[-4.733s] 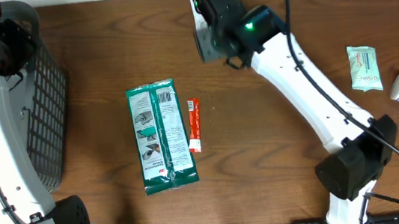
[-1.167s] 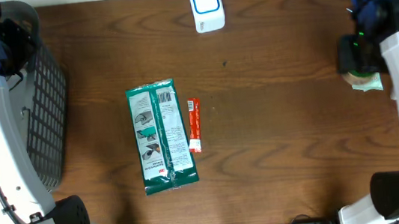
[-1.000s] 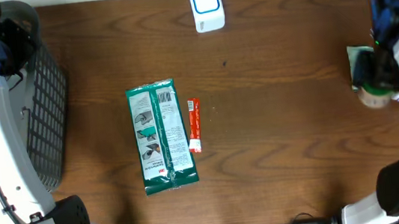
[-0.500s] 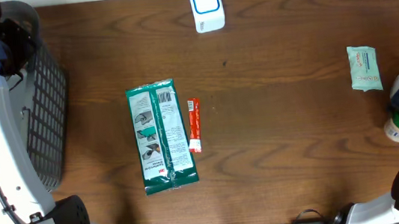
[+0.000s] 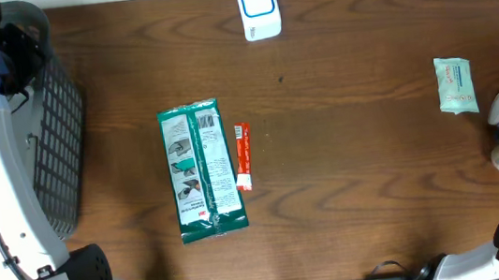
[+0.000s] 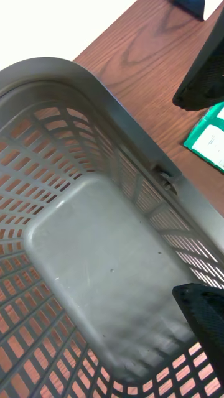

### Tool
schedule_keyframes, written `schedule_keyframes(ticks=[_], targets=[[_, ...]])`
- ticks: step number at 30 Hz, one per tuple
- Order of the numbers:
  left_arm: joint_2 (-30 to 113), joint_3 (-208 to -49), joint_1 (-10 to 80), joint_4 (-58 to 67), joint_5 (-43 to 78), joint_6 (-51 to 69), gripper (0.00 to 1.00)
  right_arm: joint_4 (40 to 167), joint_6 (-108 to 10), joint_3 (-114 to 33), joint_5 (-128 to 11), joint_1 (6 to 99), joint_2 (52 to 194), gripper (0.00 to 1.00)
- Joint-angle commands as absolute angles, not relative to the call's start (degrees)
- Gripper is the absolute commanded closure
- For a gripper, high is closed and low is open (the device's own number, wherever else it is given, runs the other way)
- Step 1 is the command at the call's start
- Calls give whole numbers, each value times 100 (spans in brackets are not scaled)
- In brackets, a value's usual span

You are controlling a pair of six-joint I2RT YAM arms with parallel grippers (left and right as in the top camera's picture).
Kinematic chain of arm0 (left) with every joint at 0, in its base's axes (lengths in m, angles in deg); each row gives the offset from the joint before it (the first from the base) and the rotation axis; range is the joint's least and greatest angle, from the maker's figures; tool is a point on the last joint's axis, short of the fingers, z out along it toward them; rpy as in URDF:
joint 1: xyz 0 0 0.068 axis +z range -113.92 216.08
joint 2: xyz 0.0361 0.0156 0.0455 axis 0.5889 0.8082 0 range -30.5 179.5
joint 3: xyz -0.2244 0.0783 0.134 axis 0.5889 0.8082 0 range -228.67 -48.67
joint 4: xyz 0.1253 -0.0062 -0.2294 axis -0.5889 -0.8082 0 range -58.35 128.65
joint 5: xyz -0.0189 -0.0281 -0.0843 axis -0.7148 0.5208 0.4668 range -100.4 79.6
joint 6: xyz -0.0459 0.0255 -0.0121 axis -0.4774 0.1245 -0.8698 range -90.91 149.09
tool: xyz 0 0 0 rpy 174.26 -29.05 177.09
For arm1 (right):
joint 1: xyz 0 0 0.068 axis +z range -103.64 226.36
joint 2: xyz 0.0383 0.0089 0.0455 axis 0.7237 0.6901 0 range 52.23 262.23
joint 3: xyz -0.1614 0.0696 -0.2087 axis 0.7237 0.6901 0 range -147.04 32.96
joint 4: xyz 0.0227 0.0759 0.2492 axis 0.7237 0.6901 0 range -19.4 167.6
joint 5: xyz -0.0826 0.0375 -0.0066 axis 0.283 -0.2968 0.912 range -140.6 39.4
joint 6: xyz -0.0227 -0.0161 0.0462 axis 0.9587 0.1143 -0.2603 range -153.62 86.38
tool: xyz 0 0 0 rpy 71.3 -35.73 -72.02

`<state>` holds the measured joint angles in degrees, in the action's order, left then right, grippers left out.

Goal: Scan the item barcode
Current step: 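Release the jar and move the right gripper left to the red sachet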

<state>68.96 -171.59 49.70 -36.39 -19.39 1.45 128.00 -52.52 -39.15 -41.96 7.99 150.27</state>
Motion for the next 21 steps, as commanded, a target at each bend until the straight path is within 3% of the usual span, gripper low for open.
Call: schedule_keyframes(ticks=[1, 3, 8, 9, 21], targets=[[6850, -17187, 4988, -3657, -2011, 156, 12, 12532, -5332, -3743, -4191, 718, 14985, 90], [6850, -17187, 4988, -3657, -2011, 154, 12, 12309, -5332, -3627, -4211, 718, 14985, 85], [6850, -17187, 4988, -3657, -2011, 156, 12, 12086, -5332, -3498, -4381, 718, 14985, 4], [6850, -17187, 4988, -3657, -2011, 156, 12, 12077, -5332, -3498, -4421, 718, 14985, 1], [6850, -17187, 4988, -3657, -2011, 156, 12, 12873, -5155, -4464, -4469, 655, 14950, 1]])
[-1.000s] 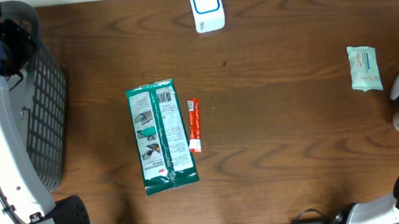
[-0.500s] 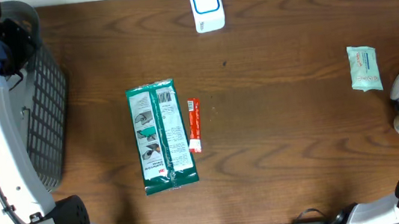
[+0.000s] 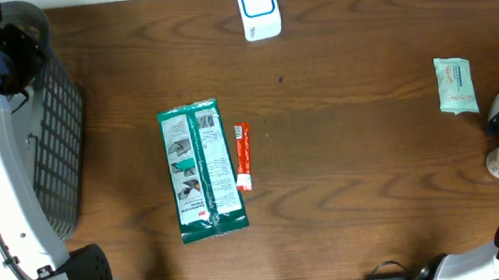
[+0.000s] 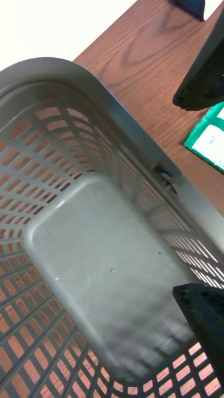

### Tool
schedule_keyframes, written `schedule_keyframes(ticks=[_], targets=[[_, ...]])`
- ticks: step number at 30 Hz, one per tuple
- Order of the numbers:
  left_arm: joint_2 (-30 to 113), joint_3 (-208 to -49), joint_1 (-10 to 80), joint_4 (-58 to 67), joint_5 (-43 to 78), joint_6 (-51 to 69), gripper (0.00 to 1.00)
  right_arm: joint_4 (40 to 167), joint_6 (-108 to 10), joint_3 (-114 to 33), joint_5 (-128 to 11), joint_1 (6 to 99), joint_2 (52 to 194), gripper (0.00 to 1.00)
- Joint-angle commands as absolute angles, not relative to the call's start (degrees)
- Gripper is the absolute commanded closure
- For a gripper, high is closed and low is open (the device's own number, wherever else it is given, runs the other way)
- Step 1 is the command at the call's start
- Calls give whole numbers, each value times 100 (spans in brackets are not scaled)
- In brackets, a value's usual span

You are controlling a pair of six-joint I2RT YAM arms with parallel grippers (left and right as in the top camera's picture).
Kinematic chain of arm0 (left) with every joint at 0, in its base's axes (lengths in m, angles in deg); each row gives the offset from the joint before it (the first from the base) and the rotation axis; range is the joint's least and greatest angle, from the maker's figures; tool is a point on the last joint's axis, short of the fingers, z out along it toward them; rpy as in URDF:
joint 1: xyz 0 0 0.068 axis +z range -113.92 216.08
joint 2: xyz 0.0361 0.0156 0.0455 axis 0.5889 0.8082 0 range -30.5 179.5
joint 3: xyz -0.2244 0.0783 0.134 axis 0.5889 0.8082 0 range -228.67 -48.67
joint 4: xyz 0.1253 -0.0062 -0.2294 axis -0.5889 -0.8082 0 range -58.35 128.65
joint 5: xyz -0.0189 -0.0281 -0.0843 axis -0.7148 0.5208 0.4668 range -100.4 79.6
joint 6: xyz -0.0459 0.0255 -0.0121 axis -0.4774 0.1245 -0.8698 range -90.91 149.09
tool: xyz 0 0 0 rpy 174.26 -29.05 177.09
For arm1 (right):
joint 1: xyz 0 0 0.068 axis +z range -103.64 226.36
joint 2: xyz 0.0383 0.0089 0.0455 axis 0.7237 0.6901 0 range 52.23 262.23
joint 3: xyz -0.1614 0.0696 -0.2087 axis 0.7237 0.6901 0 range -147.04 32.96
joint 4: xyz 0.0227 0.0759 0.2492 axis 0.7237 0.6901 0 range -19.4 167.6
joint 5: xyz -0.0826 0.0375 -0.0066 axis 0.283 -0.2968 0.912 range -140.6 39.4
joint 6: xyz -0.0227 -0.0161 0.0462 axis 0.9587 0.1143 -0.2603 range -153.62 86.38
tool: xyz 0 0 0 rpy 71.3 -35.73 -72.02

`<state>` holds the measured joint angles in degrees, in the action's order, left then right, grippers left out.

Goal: Scan the item barcode
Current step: 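Release the jar and move the right gripper left to the red sachet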

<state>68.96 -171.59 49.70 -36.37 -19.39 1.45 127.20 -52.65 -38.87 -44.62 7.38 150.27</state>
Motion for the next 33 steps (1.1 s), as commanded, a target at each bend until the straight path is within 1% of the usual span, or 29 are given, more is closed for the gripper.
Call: schedule_keyframes(ticks=[1, 3, 5, 8, 9, 10, 11, 12, 13, 17, 19, 21, 26, 30, 33], targets=[[6850, -17187, 4990, -3657, -2011, 156, 11, 13039, -5068, -4665, -4471, 655, 14950, 1], [6850, -17187, 4988, -3657, -2011, 156, 12, 13555, -5009, -5181, -4519, 664, 14948, 1], [6850, -17187, 4988, -3657, -2011, 156, 12, 14099, -4989, -5662, -4921, 670, 14948, 1], [6850, -17187, 4988, -3657, -2011, 154, 12, 14558, -4917, -5869, -5232, 670, 14935, 1], [6850, -17187, 4988, -3657, -2011, 156, 12, 14674, -4922, -5856, -5380, 670, 14935, 3], [6850, -17187, 4988, -3657, -2011, 156, 12, 14737, -4922, -5815, -5608, 670, 14935, 24], [6850, -17187, 4988, -3657, -2011, 154, 12, 14781, -4922, -5743, -5925, 670, 14935, 70], [6850, -17187, 4990, -3657, -2011, 154, 12, 14822, -4919, -5638, -6320, 673, 14935, 99], [6850, -17187, 4990, -3657, -2011, 156, 12, 14862, -4913, -5520, -6676, 686, 14935, 99], [6850, -17187, 4990, -3657, -2011, 156, 11, 14709, -4109, -4879, -7872, 1027, 14935, 99], [6850, -17187, 4988, -3657, -2011, 156, 11, 14571, -4060, -4558, -8069, 1372, 14935, 99], [6850, -17187, 4988, -3657, -2011, 156, 12, 14374, -4060, -4280, -8073, 1820, 14935, 94], [6850, -17187, 4988, -3657, -2011, 154, 11, 13797, -4253, -3859, -8069, 3269, 14937, 80], [6850, -17187, 4988, -3657, -2011, 156, 11, 12877, -5166, -3754, -7798, 4729, 14941, 58], [6850, -17187, 4988, -3657, -2011, 156, 12, 12138, -5979, -3754, -7205, 5868, 14941, 52]])
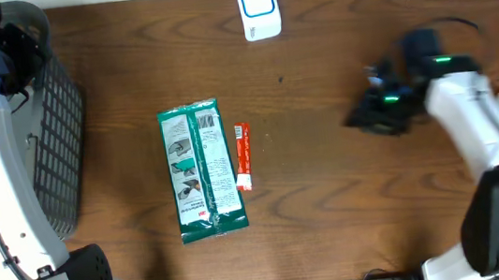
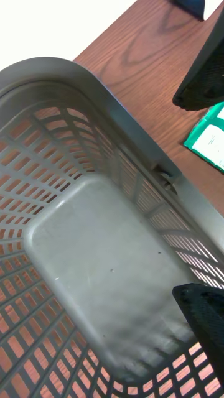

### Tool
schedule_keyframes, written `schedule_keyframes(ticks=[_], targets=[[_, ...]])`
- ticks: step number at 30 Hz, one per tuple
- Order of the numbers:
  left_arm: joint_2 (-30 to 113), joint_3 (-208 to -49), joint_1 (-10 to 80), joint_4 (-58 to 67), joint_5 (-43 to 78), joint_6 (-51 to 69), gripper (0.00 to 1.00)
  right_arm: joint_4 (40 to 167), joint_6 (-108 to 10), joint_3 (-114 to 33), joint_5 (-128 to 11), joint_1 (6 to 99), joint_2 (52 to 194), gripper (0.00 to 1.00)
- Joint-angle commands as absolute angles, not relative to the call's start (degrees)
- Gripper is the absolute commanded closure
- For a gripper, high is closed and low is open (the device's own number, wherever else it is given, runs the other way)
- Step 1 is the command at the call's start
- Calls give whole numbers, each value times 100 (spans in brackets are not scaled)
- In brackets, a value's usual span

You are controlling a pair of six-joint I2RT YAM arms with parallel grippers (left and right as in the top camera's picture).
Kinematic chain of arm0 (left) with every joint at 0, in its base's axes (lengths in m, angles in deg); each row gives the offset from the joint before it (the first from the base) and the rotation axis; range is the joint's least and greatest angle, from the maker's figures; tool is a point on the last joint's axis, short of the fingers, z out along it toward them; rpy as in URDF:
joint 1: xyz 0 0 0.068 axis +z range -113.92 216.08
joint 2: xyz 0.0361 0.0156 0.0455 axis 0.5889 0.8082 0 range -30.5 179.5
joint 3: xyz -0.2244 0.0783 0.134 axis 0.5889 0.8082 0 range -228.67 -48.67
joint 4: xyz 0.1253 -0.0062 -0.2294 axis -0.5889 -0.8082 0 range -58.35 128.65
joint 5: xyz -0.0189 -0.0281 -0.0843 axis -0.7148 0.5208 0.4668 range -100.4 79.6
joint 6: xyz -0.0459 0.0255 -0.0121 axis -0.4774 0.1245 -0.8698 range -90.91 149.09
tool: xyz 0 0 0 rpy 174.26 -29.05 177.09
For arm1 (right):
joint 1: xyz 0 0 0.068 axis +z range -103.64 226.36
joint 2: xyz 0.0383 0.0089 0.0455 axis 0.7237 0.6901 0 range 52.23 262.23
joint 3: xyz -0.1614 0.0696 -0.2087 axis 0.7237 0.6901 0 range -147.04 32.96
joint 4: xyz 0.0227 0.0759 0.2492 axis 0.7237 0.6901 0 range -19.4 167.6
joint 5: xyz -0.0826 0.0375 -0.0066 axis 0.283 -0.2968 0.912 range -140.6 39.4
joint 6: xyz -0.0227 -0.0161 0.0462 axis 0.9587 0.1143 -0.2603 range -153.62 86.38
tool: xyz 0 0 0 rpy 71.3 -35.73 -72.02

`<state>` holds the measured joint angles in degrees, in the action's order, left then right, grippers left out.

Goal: Scan the item barcode
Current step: 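Release the jar and move the right gripper left to the red sachet, then grasp the red Nescafe sachet by its end with the right gripper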

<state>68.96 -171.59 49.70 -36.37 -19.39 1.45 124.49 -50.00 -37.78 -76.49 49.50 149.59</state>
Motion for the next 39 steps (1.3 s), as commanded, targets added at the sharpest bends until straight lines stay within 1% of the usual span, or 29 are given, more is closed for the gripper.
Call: schedule_keyframes(ticks=[1, 4, 9, 13, 14, 16, 18, 20, 21, 24, 27, 31, 32, 34, 35, 36, 37, 39], targets=[[6850, -17187, 4988, -3657, -2011, 156, 12, 11898, -6104, -3754, -7074, 6207, 14941, 50], [6850, -17187, 4988, -3657, -2011, 154, 11, 11157, -6578, -3754, -6346, 7293, 14941, 44], [6850, -17187, 4988, -3657, -2011, 156, 12, 10613, -7503, -3754, -4812, 8408, 14976, 45], [6850, -17187, 4988, -3657, -2011, 154, 12, 10333, -7844, -3754, -4148, 8950, 15088, 45], [6850, -17187, 4988, -3657, -2011, 156, 12, 10127, -8032, -3754, -4032, 9205, 15263, 45], [6850, -17187, 4988, -3657, -2011, 156, 11, 9979, -8189, -3754, -4034, 9387, 15494, 45], [6850, -17187, 4990, -3657, -2011, 156, 12, 9918, -8277, -3754, -4030, 9518, 15722, 45], [6850, -17187, 4988, -3657, -2011, 156, 12, 9904, -8342, -3754, -4023, 9597, 15934, 47], [6850, -17187, 4988, -3657, -2011, 156, 12, 9913, -8395, -3754, -4014, 9608, 16071, 51], [6850, -17187, 4988, -3657, -2011, 156, 12, 9996, -8607, -3754, -4014, 9599, 16277, 55], [6850, -17187, 4988, -3657, -2011, 156, 12, 9944, -8742, -3754, -4014, 9584, 16524, 63], [6850, -17187, 4988, -3657, -2011, 154, 12, 9922, -8731, -3754, -4032, 9584, 16826, 71], [6850, -17187, 4988, -3657, -2011, 154, 12, 9970, -8672, -3754, -4001, 9581, 16861, 75], [6850, -17187, 4988, -3657, -2011, 154, 11, 10097, -8425, -3756, -3826, 9542, 16847, 82], [6850, -17187, 4990, -3657, -2011, 156, 12, 10171, -8270, -3760, -3721, 9516, 16795, 83], [6850, -17187, 4988, -3657, -2011, 156, 12, 10283, -8034, -3765, -3555, 9472, 16727, 83], [6850, -17187, 4988, -3657, -2011, 156, 11, 10457, -7488, -3767, -3339, 9372, 16528, 82], [6850, -17187, 4990, -3657, -2011, 156, 12, 10545, -6817, -3767, -3339, 9240, 16303, 78]])
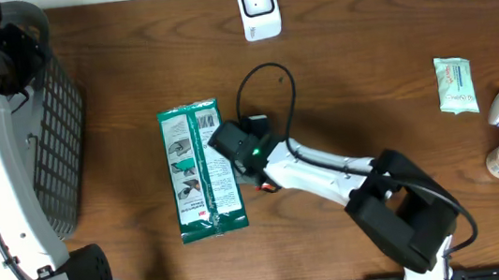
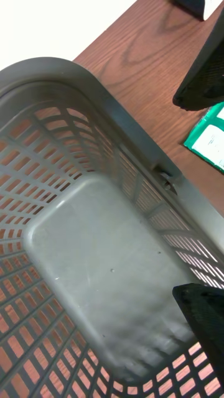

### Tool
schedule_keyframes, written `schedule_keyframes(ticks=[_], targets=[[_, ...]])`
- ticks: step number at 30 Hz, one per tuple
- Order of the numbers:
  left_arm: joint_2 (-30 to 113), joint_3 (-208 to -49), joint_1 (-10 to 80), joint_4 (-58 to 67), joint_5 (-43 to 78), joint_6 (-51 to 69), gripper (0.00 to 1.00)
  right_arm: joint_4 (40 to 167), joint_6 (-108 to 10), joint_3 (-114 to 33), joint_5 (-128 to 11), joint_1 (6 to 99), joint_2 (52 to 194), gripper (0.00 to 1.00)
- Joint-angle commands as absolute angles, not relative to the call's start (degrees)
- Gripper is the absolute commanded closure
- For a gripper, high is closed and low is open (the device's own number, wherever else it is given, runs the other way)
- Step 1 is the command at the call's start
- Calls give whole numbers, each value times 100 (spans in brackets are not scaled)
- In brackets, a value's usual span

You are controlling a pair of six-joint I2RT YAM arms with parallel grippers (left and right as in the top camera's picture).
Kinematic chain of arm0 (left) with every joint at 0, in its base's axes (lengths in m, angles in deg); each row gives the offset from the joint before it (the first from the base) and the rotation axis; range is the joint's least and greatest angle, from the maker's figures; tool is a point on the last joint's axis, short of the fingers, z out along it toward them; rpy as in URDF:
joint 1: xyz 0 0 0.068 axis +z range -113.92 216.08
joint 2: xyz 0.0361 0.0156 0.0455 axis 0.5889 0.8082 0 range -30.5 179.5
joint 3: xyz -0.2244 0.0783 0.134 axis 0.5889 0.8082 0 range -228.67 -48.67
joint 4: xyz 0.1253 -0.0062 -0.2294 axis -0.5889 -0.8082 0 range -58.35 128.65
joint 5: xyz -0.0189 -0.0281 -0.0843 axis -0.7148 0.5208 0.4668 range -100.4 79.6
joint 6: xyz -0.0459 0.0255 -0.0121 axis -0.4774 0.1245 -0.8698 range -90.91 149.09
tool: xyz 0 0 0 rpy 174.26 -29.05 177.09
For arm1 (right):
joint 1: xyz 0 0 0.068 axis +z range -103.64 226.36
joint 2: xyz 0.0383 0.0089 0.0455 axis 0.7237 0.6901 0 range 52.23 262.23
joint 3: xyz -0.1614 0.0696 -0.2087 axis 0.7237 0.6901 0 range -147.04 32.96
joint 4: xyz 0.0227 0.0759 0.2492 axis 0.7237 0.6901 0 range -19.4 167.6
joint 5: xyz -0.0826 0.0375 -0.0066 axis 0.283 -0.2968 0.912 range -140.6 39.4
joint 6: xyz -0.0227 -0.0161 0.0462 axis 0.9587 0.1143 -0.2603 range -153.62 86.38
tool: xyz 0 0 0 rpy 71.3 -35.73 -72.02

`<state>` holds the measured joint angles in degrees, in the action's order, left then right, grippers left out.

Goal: Scan the item barcode
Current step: 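Grasp the red Nescafe sachet by its end with the right gripper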

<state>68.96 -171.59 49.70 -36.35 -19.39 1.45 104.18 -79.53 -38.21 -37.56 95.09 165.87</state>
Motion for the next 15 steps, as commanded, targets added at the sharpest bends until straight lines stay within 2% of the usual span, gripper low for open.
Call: schedule_keyframes(ticks=[1, 4, 10, 12, 15], targets=[[6850, -17187, 4988, -3657, -2011, 156, 12, 10582, -6487, -3767, -3396, 9164, 16190, 75], [6850, -17187, 4990, -3657, -2011, 154, 12, 10685, -5820, -3767, -3516, 8983, 15932, 39], [6850, -17187, 4988, -3657, -2011, 156, 12, 10796, -5284, -3767, -4185, 8681, 15785, 18], [6850, -17187, 4990, -3657, -2011, 156, 12, 10916, -5566, -3767, -4607, 8513, 15787, 14], [6850, -17187, 4988, -3657, -2011, 156, 12, 11118, -6106, -3760, -5616, 8117, 15787, 14]])
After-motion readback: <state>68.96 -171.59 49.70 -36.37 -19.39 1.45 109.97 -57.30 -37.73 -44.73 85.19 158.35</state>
